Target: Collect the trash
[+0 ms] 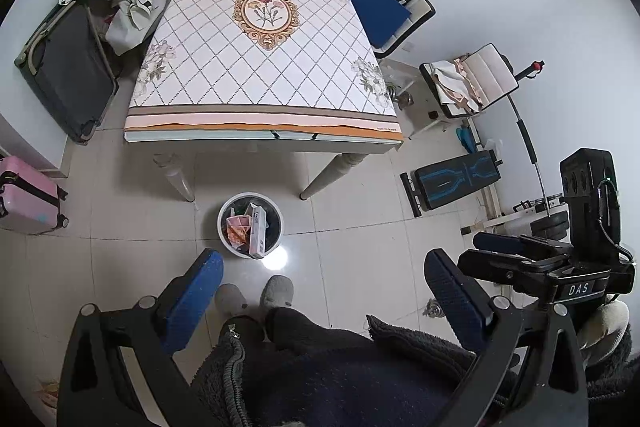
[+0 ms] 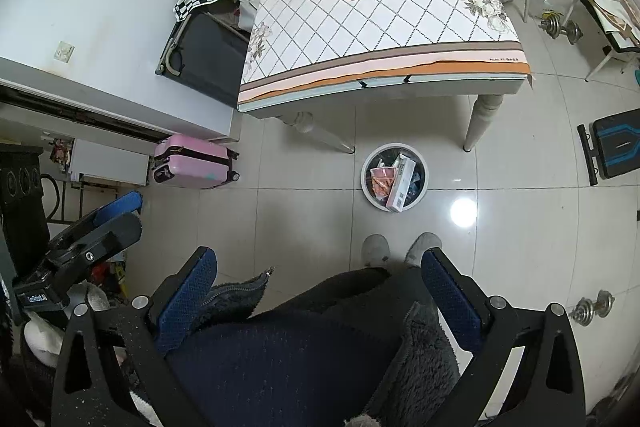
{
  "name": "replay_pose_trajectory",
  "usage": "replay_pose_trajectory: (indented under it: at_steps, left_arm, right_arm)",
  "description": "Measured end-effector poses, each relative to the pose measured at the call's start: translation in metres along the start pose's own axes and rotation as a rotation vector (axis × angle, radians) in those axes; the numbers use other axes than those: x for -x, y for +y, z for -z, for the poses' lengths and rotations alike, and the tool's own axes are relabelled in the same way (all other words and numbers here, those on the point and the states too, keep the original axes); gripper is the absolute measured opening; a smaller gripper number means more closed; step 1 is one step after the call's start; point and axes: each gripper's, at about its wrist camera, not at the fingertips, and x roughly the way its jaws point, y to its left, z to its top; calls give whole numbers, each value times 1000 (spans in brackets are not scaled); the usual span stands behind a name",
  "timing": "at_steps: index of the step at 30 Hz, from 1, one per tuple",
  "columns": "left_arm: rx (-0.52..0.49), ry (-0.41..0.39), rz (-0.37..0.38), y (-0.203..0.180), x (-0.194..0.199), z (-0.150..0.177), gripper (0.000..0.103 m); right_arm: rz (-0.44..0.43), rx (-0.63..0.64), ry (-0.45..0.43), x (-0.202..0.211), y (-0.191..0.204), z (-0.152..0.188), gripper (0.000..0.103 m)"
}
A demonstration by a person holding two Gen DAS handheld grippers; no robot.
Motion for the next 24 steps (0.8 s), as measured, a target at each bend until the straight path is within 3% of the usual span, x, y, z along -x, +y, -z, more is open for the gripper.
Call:
replay_pose_trajectory:
  at_steps: [24]
  left_arm:
    - [1, 23, 29, -15, -9, 3, 103]
  right_arm:
    - [-2, -8, -6, 11, -8, 7, 103]
